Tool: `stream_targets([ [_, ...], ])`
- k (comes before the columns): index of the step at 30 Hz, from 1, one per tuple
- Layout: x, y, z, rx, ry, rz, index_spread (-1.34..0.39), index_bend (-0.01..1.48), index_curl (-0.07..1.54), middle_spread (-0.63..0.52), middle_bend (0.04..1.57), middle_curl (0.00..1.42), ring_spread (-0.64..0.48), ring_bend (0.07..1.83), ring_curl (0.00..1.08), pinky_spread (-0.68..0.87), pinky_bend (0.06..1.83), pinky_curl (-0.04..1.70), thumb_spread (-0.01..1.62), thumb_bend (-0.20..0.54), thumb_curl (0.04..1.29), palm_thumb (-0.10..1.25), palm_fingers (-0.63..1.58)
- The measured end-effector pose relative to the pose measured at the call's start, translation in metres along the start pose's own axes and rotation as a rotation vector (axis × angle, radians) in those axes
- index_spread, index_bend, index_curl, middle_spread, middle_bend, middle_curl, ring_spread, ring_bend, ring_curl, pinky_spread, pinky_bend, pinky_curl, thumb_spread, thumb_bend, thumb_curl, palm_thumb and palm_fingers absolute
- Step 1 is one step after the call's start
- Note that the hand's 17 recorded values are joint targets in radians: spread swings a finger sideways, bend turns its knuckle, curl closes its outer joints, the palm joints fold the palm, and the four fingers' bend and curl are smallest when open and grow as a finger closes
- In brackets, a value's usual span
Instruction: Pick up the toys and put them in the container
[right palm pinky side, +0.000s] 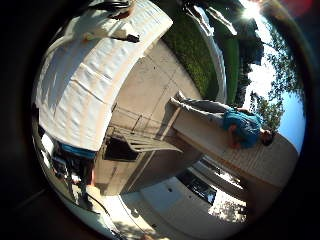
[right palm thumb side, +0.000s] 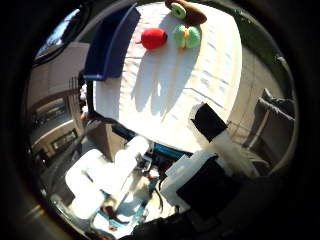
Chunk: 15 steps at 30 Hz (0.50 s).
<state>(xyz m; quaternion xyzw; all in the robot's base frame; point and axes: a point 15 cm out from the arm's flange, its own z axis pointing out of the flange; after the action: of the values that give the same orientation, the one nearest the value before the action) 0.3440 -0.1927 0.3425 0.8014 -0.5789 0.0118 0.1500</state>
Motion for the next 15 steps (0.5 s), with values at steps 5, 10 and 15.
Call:
stream_targets([
  [5, 0.002, -0.019, -0.017, 0.004, -0.019, 0.019, -0.12, 0.16, 0.33, 0.04, 0.19, 0.37, 0.27, 0.5, 0.31, 0.46, 0.85, 0.06, 1.21, -0.021, 0.36, 0.62, 0.22],
  [10, 0.013, -0.06, -0.03, 0.008, -0.012, 0.011, -0.11, 0.16, 0.31, 0.04, 0.19, 0.36, 0.27, 0.5, 0.31, 0.46, 0.85, 0.05, 1.2, -0.025, 0.36, 0.62, 0.22],
  [15, 0.017, -0.095, -0.03, -0.006, -0.003, -0.019, -0.11, 0.15, 0.29, 0.03, 0.2, 0.37, 0.27, 0.49, 0.31, 0.46, 0.84, 0.05, 1.19, -0.032, 0.36, 0.6, 0.24],
])
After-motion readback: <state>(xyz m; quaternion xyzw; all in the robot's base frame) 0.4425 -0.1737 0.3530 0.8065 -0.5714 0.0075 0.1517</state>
